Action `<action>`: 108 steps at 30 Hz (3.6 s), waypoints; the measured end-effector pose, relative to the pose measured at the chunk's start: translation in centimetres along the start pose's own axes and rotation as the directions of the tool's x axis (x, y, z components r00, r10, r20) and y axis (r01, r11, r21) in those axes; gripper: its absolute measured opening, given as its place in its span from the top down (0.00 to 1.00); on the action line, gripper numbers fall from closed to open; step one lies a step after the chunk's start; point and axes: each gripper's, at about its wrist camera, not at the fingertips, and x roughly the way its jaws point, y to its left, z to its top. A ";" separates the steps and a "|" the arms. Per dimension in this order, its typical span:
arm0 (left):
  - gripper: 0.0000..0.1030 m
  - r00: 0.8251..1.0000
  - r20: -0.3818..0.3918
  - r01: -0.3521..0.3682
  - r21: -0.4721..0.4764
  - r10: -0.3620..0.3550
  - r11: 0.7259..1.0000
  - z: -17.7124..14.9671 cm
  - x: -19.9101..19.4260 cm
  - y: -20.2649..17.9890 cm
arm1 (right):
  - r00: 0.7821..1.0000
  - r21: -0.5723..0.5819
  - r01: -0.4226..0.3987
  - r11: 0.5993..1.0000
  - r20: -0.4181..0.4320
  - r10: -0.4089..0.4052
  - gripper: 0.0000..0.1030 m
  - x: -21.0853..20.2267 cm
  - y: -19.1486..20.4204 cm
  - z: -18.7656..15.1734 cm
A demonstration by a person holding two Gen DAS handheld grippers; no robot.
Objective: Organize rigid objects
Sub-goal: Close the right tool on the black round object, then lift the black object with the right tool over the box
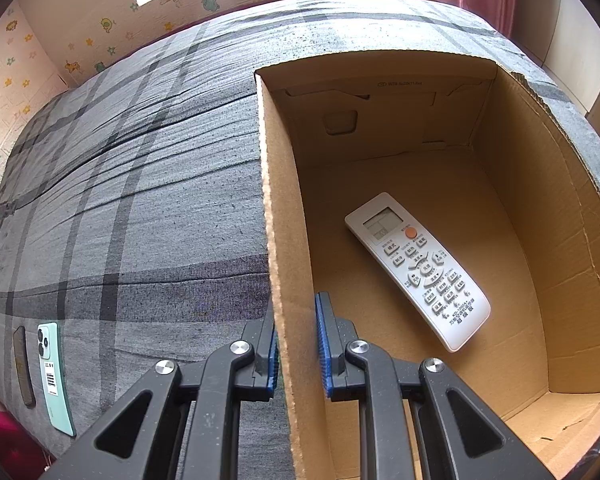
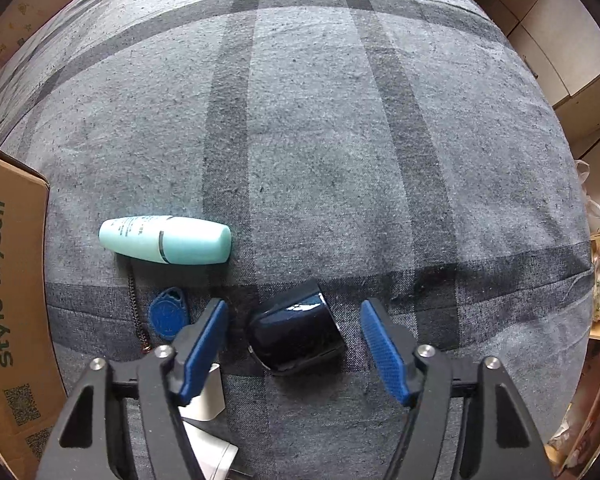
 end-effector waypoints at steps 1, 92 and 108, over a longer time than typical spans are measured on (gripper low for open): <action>0.82 1.000 0.000 0.000 0.000 0.000 1.000 0.0 0.0 0.0 | 1.000 0.000 -0.009 1.000 -0.016 0.009 0.50 0.3 0.1 0.0; 0.82 1.000 0.006 0.015 -0.009 -0.015 1.000 -0.2 0.2 0.3 | 0.986 -0.532 -0.059 0.845 0.103 0.134 0.52 -15.7 29.7 -7.5; 0.82 1.000 0.007 0.016 -0.009 -0.016 1.000 -0.2 0.2 0.4 | 0.992 -0.514 -0.099 0.852 0.016 0.124 0.52 -9.9 32.1 -10.5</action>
